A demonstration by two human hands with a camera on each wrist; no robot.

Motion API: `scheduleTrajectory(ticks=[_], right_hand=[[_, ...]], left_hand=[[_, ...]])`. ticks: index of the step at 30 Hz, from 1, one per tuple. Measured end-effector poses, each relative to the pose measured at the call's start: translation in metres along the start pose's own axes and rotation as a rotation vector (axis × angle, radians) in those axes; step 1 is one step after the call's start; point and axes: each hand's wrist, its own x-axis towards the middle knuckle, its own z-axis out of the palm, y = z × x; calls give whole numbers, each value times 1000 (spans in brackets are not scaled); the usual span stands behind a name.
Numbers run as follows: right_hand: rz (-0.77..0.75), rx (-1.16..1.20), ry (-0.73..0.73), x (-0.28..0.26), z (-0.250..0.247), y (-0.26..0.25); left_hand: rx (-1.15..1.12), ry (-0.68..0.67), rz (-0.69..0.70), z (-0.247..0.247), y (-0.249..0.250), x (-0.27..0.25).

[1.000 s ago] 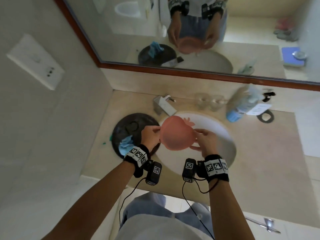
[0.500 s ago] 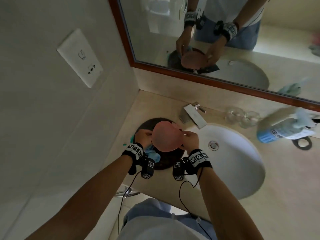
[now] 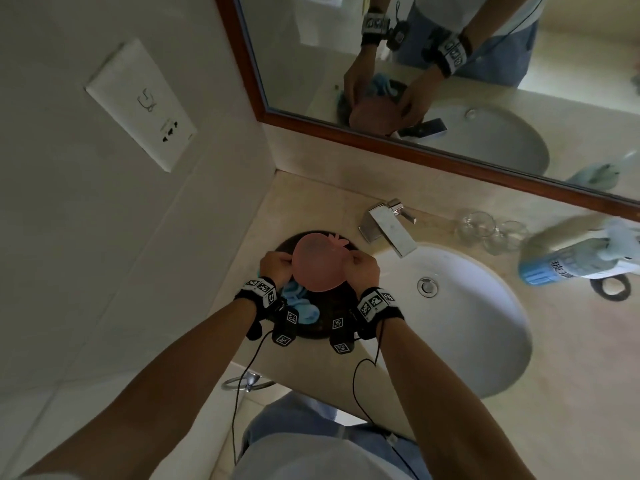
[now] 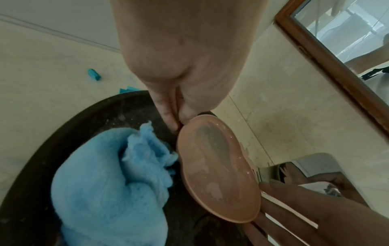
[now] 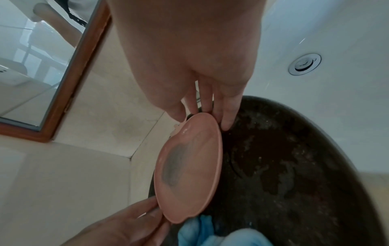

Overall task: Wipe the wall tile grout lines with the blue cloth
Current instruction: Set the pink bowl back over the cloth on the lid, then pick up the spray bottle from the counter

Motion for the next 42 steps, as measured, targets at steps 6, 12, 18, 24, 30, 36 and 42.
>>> scheduleTrajectory(ticks=[6,12,18,24,30,36,42], right_hand=[[-68,83,25,-17,-26,-2],[-11,231,287,-24,-111,72],[154,194,600,-57,-251,131],[9,266,817,-53,-361,140],[-185,66,553,-28,-427,139],[-144,69,346,0,-446,136],[-143,68,376,4,-438,130]], left_hand=[[14,156,-88,14,15,-5],[132,139,174,70,111,-81],[230,-365,289,179,151,-127],[244,-530,446,255,213,-156],[252,-469,534,304,257,-158],[283,-407,501,317,265,-159],[251,-354,444,315,268,-155]])
